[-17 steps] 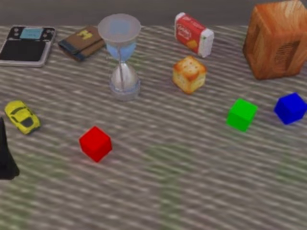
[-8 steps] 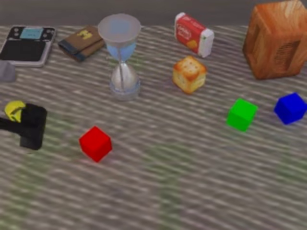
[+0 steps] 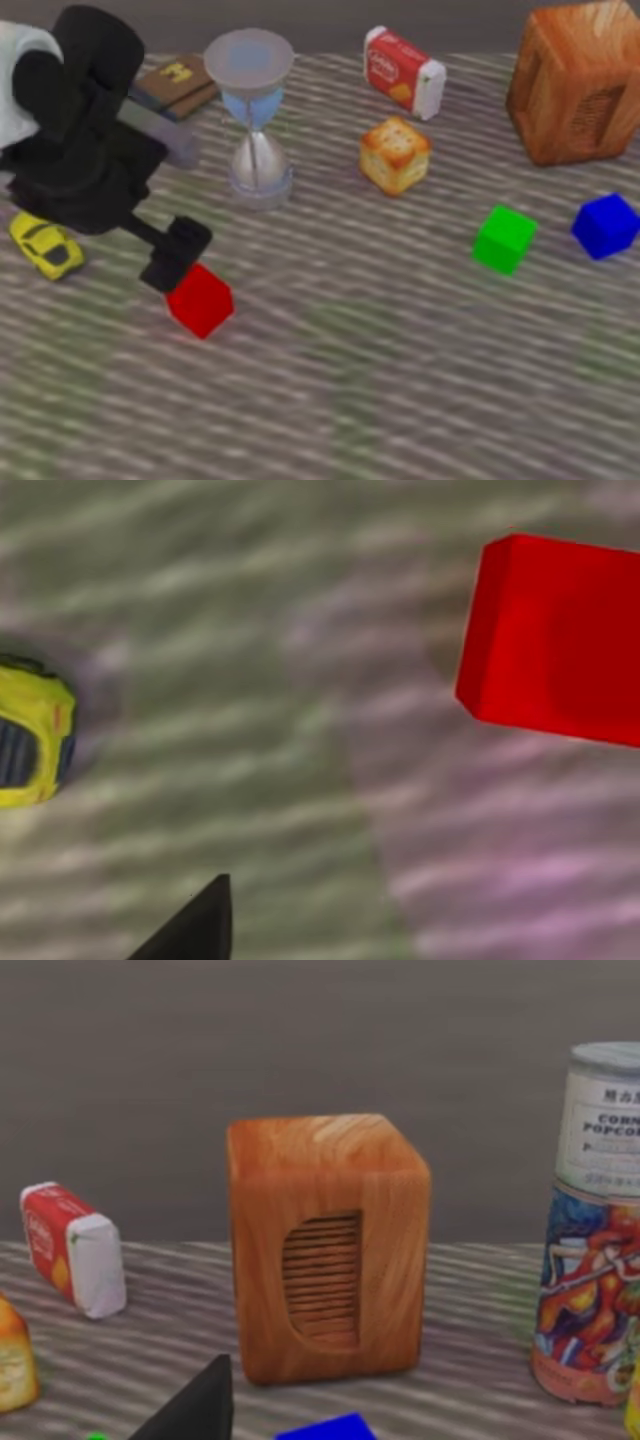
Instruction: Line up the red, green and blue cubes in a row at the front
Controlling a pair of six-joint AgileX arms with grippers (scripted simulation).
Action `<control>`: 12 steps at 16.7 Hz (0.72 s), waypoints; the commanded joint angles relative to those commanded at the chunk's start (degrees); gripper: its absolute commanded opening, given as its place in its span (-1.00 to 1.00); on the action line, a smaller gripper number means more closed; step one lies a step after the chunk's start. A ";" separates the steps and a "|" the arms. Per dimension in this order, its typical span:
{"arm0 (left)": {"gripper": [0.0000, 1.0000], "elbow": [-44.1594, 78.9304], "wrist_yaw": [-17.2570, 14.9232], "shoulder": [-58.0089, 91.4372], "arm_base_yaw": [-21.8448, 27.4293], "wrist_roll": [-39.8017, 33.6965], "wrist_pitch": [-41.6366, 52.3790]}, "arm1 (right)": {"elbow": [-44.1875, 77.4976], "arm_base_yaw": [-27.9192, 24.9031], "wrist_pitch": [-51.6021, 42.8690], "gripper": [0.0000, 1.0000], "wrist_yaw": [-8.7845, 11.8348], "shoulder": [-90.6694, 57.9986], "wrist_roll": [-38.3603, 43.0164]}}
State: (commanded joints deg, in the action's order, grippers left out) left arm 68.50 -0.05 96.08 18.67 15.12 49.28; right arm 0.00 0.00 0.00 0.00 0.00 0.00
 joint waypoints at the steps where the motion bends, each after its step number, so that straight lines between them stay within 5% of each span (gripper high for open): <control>1: 1.00 3.12 -0.02 3.97 0.83 0.66 2.09 | 0.00 0.00 0.00 1.00 0.00 0.00 0.00; 12: 1.00 16.24 -0.04 19.69 4.10 3.28 9.68 | 0.00 0.00 0.00 1.00 0.00 0.00 0.00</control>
State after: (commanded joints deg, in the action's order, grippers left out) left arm 84.73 -0.09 115.77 22.77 18.41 58.96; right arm 0.00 0.00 0.00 0.00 0.00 0.00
